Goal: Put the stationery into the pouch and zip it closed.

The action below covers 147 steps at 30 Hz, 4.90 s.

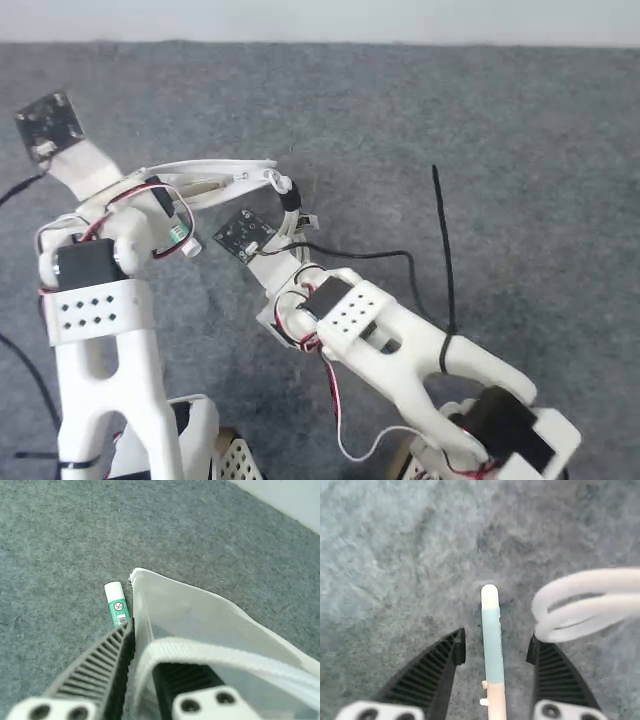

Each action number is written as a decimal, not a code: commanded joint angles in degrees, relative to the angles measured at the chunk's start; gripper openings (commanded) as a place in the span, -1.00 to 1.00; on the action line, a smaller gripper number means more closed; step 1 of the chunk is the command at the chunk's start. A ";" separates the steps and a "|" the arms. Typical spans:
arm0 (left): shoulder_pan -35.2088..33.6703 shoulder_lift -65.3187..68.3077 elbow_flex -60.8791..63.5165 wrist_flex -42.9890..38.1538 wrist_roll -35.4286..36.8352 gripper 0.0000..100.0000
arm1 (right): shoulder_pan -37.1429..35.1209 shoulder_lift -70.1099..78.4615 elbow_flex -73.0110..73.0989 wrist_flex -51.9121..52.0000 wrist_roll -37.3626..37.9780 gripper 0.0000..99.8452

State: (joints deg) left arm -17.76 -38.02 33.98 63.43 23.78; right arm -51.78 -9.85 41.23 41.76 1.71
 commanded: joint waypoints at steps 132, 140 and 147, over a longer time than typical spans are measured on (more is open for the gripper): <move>-0.09 -0.88 0.84 -3.78 0.70 -0.98 | -5.23 -58.95 -3.69 -26.86 4.31 -0.99; -0.09 -0.88 0.92 -3.69 0.70 -0.98 | -5.76 -48.57 -8.44 -34.24 4.04 -0.99; -0.09 -0.88 0.92 -3.69 0.70 -0.98 | -5.41 -44.53 -6.68 -40.22 4.04 -0.99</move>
State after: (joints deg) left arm -17.76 -38.11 35.38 61.32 23.78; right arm -56.97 -54.77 36.04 5.01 5.58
